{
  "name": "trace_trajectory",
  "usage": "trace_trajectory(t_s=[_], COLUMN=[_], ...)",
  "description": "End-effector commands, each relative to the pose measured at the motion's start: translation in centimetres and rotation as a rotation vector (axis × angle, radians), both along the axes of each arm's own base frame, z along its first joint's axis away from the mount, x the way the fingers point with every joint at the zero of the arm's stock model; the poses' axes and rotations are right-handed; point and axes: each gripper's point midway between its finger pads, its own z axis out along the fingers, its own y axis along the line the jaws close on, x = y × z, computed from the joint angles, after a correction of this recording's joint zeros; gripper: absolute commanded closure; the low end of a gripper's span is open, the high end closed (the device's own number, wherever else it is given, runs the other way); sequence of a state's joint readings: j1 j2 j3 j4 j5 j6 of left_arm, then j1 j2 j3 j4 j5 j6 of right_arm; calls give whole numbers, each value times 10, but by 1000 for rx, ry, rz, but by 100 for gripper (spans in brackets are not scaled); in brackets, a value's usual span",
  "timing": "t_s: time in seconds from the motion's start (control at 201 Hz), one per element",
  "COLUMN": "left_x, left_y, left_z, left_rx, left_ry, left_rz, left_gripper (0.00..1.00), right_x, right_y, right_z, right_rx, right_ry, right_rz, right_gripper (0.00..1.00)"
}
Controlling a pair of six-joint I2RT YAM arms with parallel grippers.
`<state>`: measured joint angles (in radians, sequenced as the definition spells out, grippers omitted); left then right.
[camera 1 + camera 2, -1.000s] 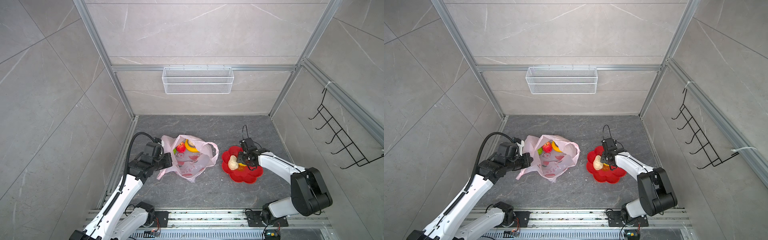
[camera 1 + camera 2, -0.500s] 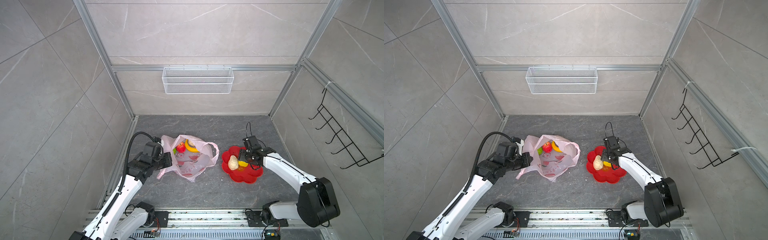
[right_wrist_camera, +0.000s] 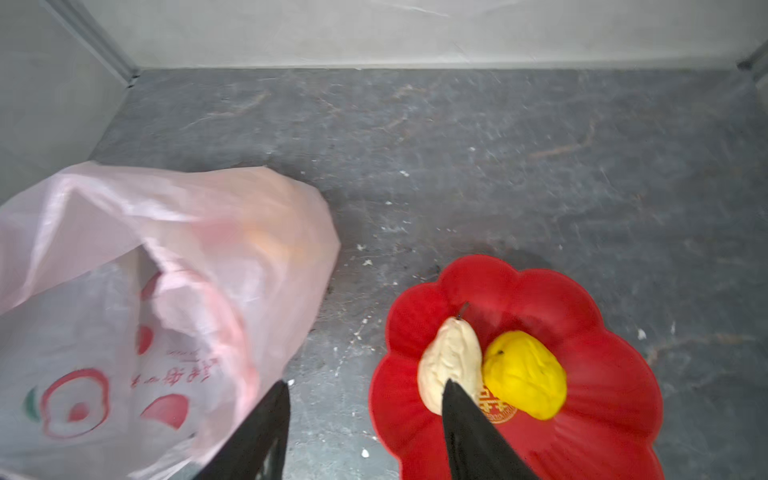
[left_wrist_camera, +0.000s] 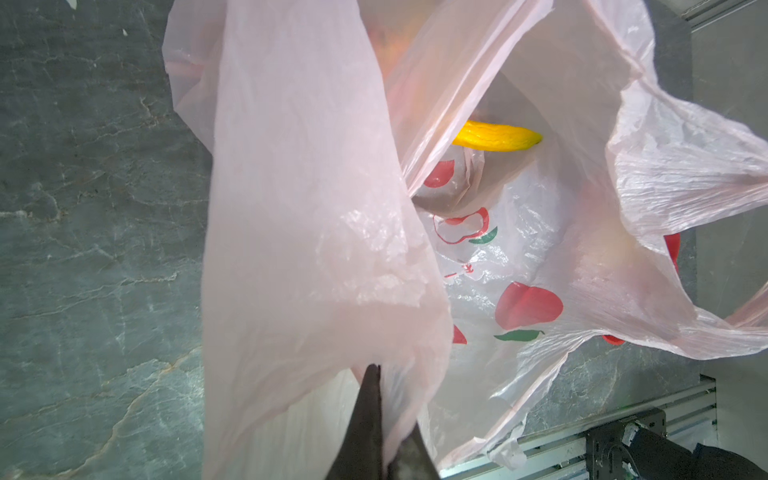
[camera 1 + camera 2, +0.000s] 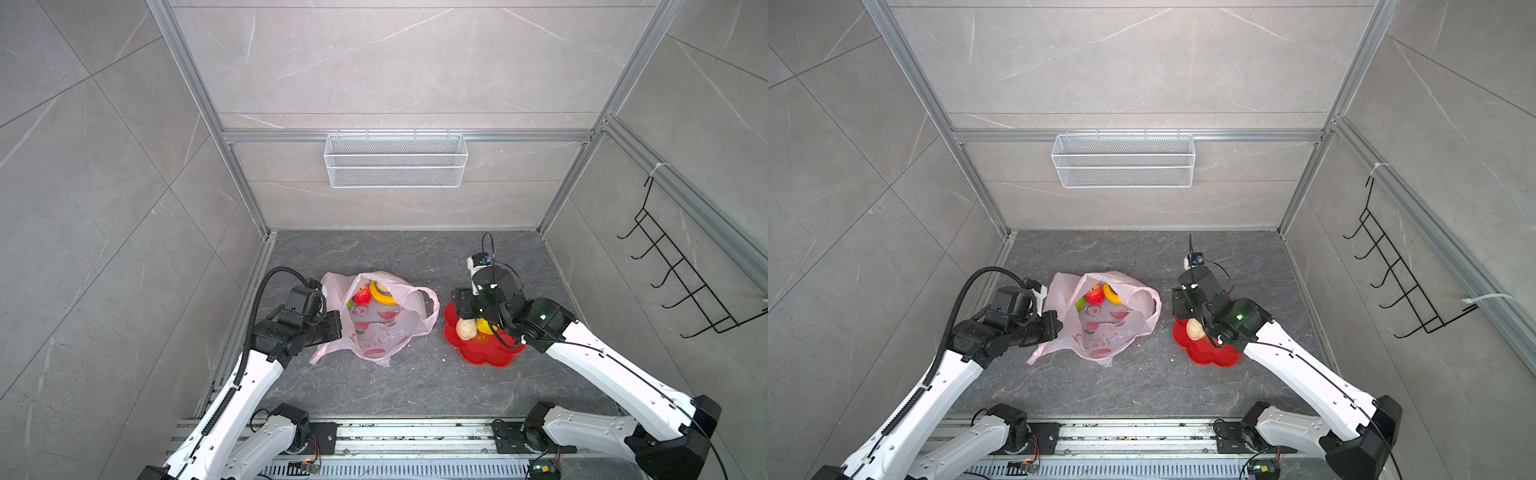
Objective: Take the fake fruits out of the plastic bag
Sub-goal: 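Move the right gripper back into the bag over the fruits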
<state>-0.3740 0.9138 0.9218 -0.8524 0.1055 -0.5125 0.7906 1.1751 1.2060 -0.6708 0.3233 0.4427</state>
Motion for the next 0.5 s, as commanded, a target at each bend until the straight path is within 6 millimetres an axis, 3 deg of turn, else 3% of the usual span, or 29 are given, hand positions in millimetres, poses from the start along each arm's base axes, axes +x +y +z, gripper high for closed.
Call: trace_trajectory(t_s=[0.0, 0.11, 0.209, 0.324, 0.493], left_x=[-6, -4, -2, 0, 4], left_y=[6, 7, 9, 11, 11], left_z=[6, 4, 5, 8, 15], left_rx=[25, 24, 26, 24, 14], left_ry=[-7, -4, -15, -35, -69], left_rz=[0, 16, 33, 47, 55], left_gripper=[96, 96, 96, 97, 96], right_x=[-6, -18, -26, -27, -13], right_y=[49, 107, 152, 194, 233], right_z=[14, 25, 16, -14, -62], right_rx=[-37, -26, -6, -12, -34], right_ry=[-75, -127, -117, -57, 3], right_rz=[135, 271, 357, 420, 433], right_gripper=[44, 49, 52, 54, 57])
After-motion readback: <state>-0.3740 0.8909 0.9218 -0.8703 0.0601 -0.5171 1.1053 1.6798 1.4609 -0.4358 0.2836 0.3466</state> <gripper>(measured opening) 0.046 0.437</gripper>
